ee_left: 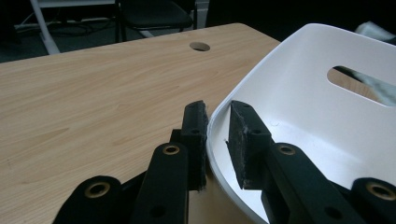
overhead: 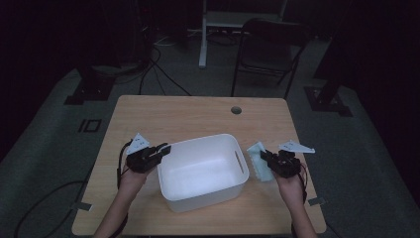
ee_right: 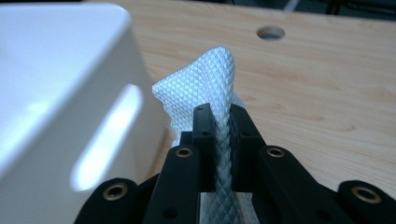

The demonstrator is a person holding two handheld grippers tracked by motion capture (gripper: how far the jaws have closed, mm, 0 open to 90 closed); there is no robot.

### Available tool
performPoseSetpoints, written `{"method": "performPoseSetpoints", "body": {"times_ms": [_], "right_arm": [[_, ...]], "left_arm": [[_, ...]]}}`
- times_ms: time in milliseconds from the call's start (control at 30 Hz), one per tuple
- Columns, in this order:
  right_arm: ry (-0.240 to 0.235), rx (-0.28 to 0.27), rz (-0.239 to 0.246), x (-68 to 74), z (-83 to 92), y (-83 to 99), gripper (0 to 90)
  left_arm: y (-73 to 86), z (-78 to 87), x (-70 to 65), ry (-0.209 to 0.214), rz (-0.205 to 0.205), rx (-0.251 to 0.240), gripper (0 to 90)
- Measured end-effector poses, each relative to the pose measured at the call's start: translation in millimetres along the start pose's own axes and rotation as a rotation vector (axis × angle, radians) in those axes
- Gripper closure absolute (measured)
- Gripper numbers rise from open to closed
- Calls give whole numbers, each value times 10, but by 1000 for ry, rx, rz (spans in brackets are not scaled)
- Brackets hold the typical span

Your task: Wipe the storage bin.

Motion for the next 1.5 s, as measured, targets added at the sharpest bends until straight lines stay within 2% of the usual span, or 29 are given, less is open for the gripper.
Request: {"method": "performPoseSetpoints", "body": {"times_ms": [233, 300, 467, 567, 800, 867, 967, 1133, 1500], "right_arm": [[-69, -97, 45, 233, 411, -61, 833], [-105, -113, 56, 298, 496, -74, 833], [-153, -120, 104, 445, 611, -66, 833], [-179, -100, 109, 496, 568, -13, 833], [-160, -22, 111, 529, 305, 104, 834], [-160, -27, 98, 532, 270, 124, 834], [-151, -29, 105, 543, 271, 128, 835], [-125, -19, 102, 536, 201, 136, 836], [-180, -25, 60, 482, 110, 137, 840]], "left_arm": [[1, 0, -5, -3, -1, 0, 764], [1, 0, -4, -2, -1, 0, 764], [-2, -1, -8, -7, -6, 1, 764], [-2, -1, -10, -9, -6, 2, 764], [1, -3, -13, -10, 0, -1, 764], [0, -6, -18, -15, -5, -3, 763], [0, -13, -26, -26, -5, -5, 759], [0, -18, -21, -22, -4, -9, 759], [-5, -22, -42, -38, 6, -7, 759]]}}
Point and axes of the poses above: each handheld gripper's, and its own axes: z roughly backward along the jaws, y roughly out of its underside, x roughly to its left, the point moved 1 cm from there along -z, roughly forward along the jaws, and after that the axes turned 14 degrees about x, right-handed, at the moved point
